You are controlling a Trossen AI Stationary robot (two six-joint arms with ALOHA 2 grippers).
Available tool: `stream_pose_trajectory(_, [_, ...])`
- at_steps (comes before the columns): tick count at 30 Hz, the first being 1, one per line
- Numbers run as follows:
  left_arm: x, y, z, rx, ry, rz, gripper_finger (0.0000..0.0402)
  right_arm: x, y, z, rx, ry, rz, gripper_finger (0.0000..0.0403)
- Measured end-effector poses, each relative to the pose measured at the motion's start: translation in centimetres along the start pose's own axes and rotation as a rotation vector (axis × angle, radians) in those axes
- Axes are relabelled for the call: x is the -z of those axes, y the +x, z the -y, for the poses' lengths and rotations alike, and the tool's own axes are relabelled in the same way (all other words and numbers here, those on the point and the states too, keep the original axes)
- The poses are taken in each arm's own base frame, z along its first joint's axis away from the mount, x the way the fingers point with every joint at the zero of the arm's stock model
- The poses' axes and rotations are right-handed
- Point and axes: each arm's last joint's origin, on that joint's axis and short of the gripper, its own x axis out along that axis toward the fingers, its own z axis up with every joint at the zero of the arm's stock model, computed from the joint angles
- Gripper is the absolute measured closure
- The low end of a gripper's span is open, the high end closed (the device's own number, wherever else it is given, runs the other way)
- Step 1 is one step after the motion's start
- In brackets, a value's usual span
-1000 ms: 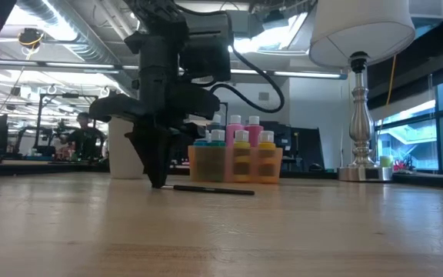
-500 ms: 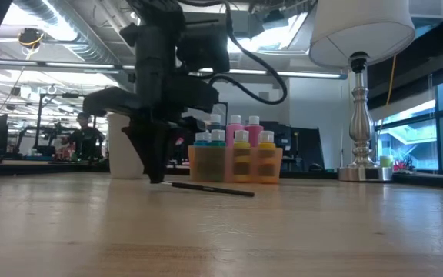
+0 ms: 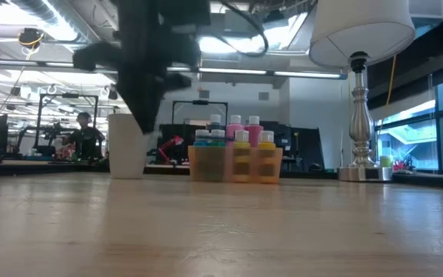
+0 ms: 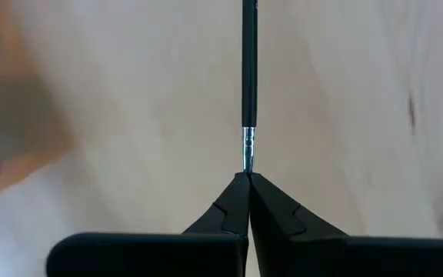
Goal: Pick & Place Paint Supplies
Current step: Put the black paint brush into the white cup
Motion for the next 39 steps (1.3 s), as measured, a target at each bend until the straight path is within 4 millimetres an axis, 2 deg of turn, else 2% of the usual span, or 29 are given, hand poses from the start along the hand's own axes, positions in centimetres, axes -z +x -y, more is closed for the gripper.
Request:
stream_pose_trajectory(9, [0.8,-7.7,-0.1,-0.189,0.051,-0.183,0.04,0.0,0.0,0.0,-0.004,-0.028,0.004,0.0222])
stream_pose_trajectory(12, [1.3,-9.5,-0.6,-0.284,0.065,-0.267,0.04,-0.1,0.0,-0.1,-0.006,-0.043,0.008,0.0222])
stream_pose_trajectory(16, [2.5,-10.3,-1.6,-0.413,0.057,-0.394,0.04,-0.1,0.0,-0.1,-0.008,-0.057,0.008,0.0222])
stream_pose_trajectory(26, [3.5,-10.6,-3.9,-0.537,0.031,-0.455,0.04,-0.1,0.0,-0.1,-0.007,-0.092,0.008,0.0222])
stream_pose_trajectory(31, [4.6,-12.1,-4.0,-0.552,0.029,-0.425,0.04,0.0,-0.2,0.0,0.019,-0.101,0.017,0.0222])
stream_pose_trajectory(36, [6.5,-14.5,-4.0,-0.575,0.012,-0.375,0.04,0.0,-0.4,0.1,0.039,-0.117,0.033,0.0222])
stream_pose_trajectory(39, [7.6,-15.1,-4.1,-0.573,0.025,-0.376,0.04,-0.1,-0.4,0.2,0.041,-0.121,0.034,0.0222])
